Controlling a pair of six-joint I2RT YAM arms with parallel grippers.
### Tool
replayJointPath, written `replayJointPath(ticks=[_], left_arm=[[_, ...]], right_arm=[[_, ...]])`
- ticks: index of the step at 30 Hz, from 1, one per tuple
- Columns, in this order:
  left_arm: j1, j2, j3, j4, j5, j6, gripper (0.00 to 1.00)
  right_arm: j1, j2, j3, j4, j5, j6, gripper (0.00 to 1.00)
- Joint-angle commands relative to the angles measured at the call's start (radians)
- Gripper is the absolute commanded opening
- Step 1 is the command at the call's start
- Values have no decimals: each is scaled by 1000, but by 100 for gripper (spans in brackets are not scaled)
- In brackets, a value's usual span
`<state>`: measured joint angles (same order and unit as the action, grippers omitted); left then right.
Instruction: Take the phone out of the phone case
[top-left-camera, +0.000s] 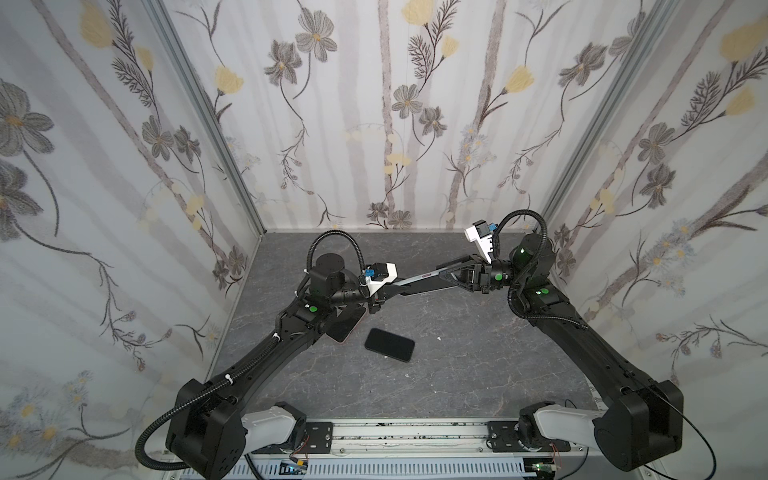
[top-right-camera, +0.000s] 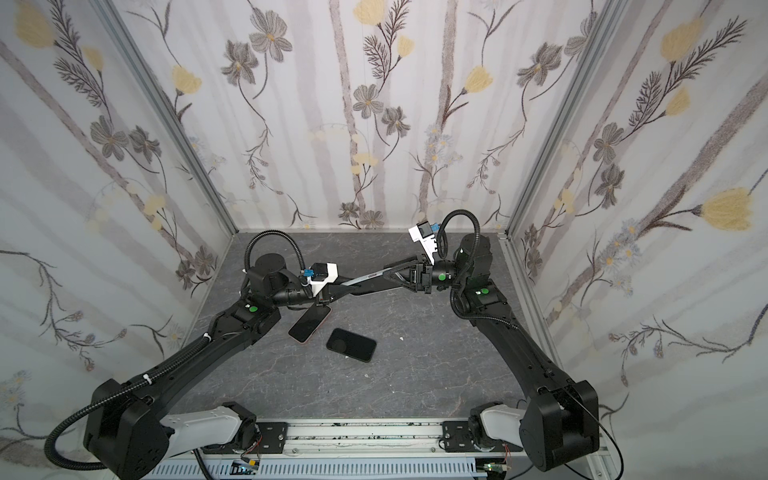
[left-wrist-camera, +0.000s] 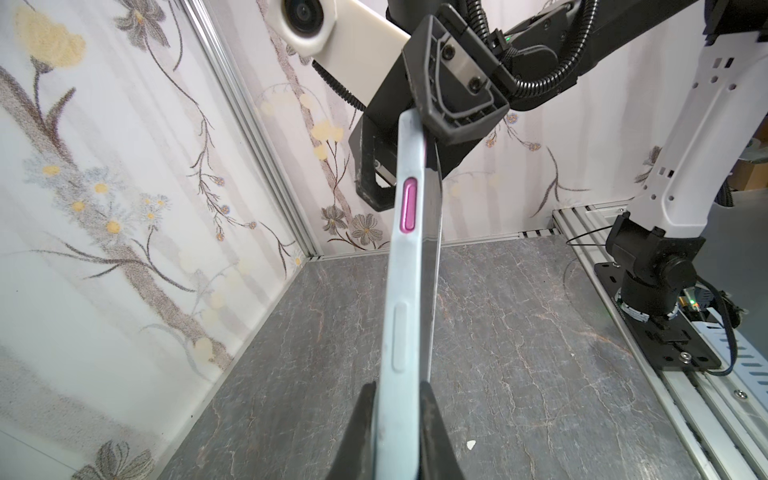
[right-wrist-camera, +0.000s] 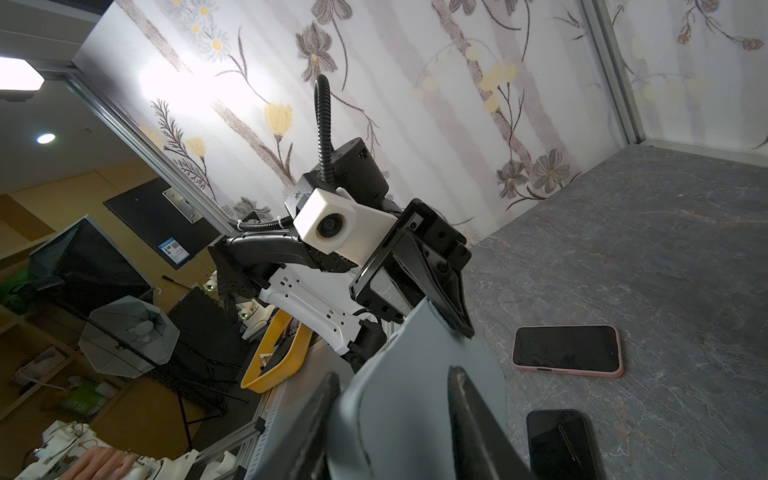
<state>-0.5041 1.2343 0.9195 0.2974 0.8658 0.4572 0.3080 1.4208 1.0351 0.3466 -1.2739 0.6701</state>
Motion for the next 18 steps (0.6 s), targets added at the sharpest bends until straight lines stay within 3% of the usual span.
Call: replayJointPath(ticks=[1,7,11,14,15,18], left_arm=[[6,-4,21,157,-200,61,0],[6,-15,13,155,-204,59,0],[6,-25,-2,155,-181,34,0],[3,-39,-19,155,-166,5,0],[1,-45,-26,155,-164,-3,0],[-5,-67,-50,158,-167,-33,0]], right_arm=[[6,6,-7,-75,-26,99,44],[6,7,-6,-70,-14,111,48],[5,-9,5,5,25,143,80],[-12,-27,30,58,111,143,95],[-20,-36,31,77,147,143,99],[-61,-60,25,105,263,116,100]])
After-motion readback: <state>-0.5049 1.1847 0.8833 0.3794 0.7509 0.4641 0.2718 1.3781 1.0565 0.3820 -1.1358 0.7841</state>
